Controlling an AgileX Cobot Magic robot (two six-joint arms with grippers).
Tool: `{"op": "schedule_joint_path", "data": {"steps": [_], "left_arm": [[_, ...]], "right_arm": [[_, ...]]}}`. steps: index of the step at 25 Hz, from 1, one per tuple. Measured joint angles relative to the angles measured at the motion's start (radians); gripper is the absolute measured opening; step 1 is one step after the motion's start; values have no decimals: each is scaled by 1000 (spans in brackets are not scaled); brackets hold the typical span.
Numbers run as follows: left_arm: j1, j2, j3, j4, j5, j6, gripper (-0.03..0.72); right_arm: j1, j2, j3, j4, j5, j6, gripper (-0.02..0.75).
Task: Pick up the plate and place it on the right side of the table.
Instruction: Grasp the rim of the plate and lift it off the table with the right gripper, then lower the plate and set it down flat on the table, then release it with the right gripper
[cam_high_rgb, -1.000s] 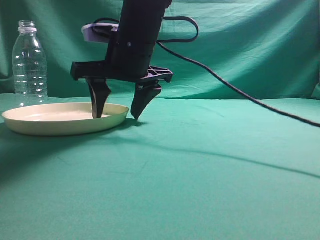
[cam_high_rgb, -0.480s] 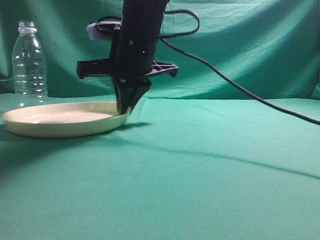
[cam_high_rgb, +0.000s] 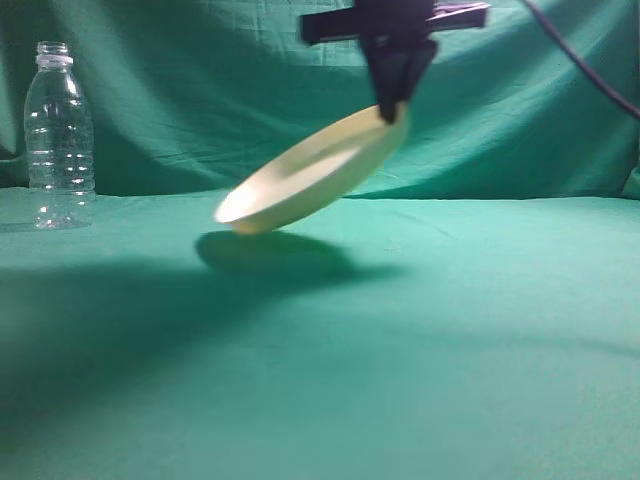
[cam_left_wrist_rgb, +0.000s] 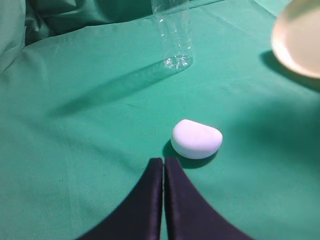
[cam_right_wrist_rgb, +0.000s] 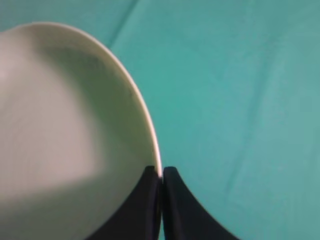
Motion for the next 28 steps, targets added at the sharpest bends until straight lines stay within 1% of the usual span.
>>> {"op": "schedule_joint_path", "data": {"steps": [3,7,9,13,18,22,27,28], "left_arm": [[0,0,0,0,0,0,0],[0,0,0,0,0,0,0],[0,0,0,0,0,0,0],[0,0,0,0,0,0,0],[0,0,0,0,0,0,0],[0,0,0,0,0,0,0],[0,0,0,0,0,0,0],[0,0,0,0,0,0,0]], "right_arm": [[-83,-45,0,9,64,-28,0],[-219,-99,17,93,106,-99,0],[-280,-128,55,108,111,-120,0],[-391,-204,214,116,73,-140,0],[-506,-268,435,116,-33,-144,0],[-555,-275,543,120,-109,-144,0],[-563,-268,573,123,-144,-144,0],[-563,-261,573,123,-144,-146,71]]}}
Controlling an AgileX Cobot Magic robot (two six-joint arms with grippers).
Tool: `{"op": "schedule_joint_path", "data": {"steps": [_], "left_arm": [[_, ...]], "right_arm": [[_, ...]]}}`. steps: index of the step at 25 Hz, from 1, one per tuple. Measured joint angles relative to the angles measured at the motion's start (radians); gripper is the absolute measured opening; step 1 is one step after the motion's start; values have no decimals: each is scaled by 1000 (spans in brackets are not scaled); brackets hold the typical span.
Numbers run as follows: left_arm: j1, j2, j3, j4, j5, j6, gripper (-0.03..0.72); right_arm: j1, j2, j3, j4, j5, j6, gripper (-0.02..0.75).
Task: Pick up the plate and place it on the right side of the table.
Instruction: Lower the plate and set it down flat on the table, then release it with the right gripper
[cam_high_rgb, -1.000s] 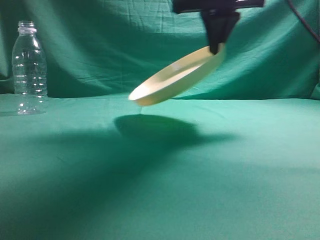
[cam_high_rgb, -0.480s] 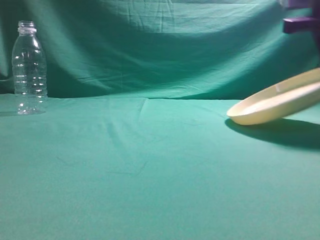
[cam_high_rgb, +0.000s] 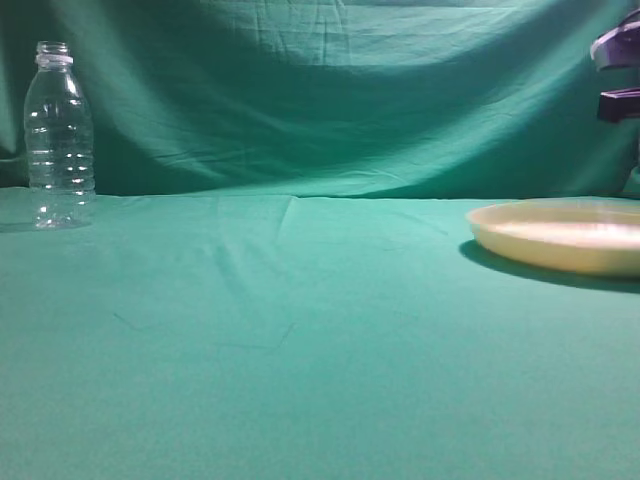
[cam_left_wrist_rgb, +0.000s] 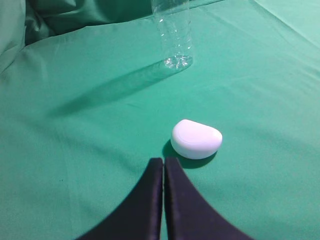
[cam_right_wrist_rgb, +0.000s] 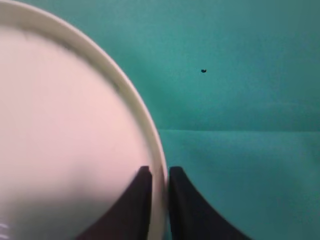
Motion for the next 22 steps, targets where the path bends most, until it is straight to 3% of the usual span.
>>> {"op": "schedule_joint_path", "data": {"steps": [2,8,12,13,16,19,22], "left_arm": [[0,0,0,0,0,0,0],[0,0,0,0,0,0,0],[0,0,0,0,0,0,0],[0,0,0,0,0,0,0],[0,0,0,0,0,0,0],[0,0,0,0,0,0,0],[0,0,0,0,0,0,0]], "right_arm": [[0,15,0,2,0,0,113],[0,17,-23,15,52,0,435],[0,-42,-108,38,164,0,464],[0,-69,-127,49,185,0,504],[0,-171,-155,93,214,-8,392],[0,-298,-160,121,237,-24,142],[0,-443,-148,148,242,-38,0]]}}
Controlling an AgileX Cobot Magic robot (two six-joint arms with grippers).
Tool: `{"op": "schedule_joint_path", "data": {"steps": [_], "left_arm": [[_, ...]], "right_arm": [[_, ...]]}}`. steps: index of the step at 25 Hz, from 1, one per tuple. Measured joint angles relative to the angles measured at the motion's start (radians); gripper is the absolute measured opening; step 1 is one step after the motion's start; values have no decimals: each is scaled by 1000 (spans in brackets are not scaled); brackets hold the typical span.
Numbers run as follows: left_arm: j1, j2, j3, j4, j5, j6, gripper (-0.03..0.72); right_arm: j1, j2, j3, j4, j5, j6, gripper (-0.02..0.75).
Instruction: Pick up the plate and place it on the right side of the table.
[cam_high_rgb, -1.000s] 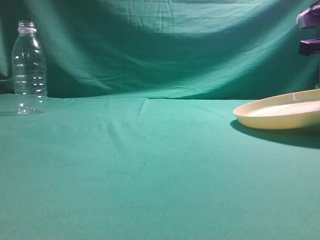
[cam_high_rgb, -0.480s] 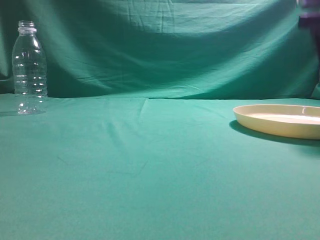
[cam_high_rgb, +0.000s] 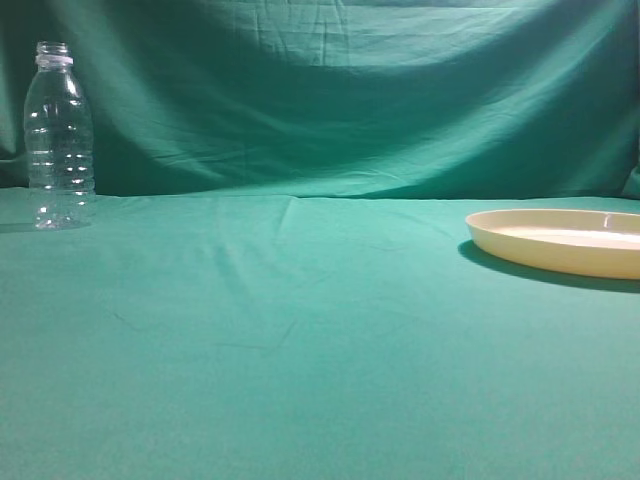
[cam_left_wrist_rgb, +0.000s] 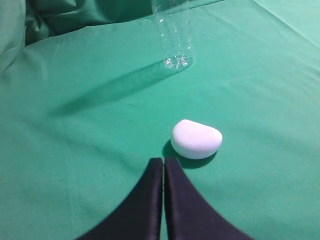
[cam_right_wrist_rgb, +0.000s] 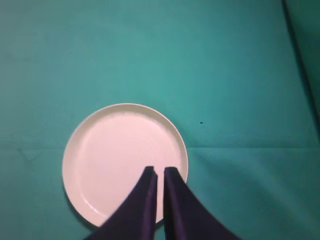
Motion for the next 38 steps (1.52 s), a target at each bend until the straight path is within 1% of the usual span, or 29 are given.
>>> {"op": "schedule_joint_path", "data": {"steps": [5,12,18,21,24,27,30,34,38], "left_arm": [[0,0,0,0,0,0,0],[0,0,0,0,0,0,0],[0,0,0,0,0,0,0],[0,0,0,0,0,0,0],[0,0,0,0,0,0,0],[0,0,0,0,0,0,0],[0,0,0,0,0,0,0],[0,0,0,0,0,0,0],[0,0,0,0,0,0,0]], "right_arm": [[0,-227,110,58,-35,-36,0],[0,-539,355,174,-88,-180,0],[0,-822,533,197,-156,-193,0],[0,-954,591,224,-181,-193,0],[0,-1056,623,229,-165,-193,0],[0,-1108,629,208,-104,-194,0],[0,-1119,629,193,-107,-194,0],[0,-1119,671,176,-203,-194,0],[0,-1156,810,172,-344,-200,0]]}}
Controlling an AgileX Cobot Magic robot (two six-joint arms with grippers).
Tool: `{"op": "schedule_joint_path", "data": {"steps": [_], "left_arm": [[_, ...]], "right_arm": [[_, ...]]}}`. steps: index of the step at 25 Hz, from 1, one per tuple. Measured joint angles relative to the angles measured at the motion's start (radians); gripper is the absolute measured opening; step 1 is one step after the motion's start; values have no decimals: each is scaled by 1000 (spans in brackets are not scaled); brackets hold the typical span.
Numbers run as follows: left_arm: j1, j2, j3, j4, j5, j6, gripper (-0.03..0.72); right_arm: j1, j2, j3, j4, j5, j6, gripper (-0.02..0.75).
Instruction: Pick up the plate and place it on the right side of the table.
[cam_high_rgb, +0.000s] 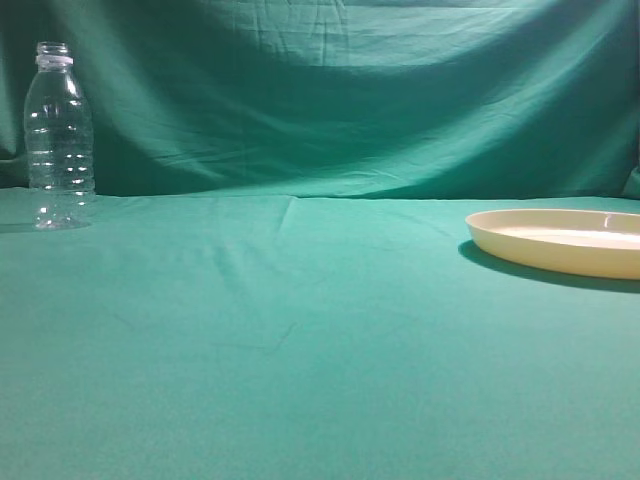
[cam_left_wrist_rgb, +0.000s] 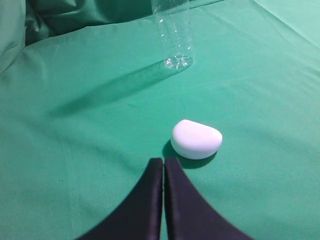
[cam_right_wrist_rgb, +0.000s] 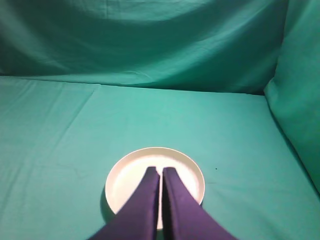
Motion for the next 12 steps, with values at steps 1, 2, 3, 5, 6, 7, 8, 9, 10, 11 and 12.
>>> {"op": "schedule_joint_path", "data": {"steps": [1,2,3,5,6,7,8,9,10,11,12], "left_arm": [[0,0,0,0,0,0,0],[0,0,0,0,0,0,0],[0,0,0,0,0,0,0],[0,0,0,0,0,0,0],[0,0,0,0,0,0,0],[0,0,0,0,0,0,0],[0,0,0,0,0,0,0],[0,0,0,0,0,0,0],[0,0,0,0,0,0,0],[0,0,0,0,0,0,0],[0,0,0,0,0,0,0]], "right_arm": [[0,-18,52,0,-41,-2,0],[0,-37,106,-1,-84,-2,0],[0,-65,152,-2,-123,-2,0],[0,-130,262,-10,-191,-4,0],[0,-161,306,-17,-220,-4,0],[0,-195,355,-23,-242,-4,0],[0,-228,401,-28,-262,-4,0],[0,-248,442,-30,-283,-4,0],[0,-255,475,-32,-301,-4,0],[0,-258,509,-32,-316,-4,0],[0,-259,541,-32,-323,-4,0]]}}
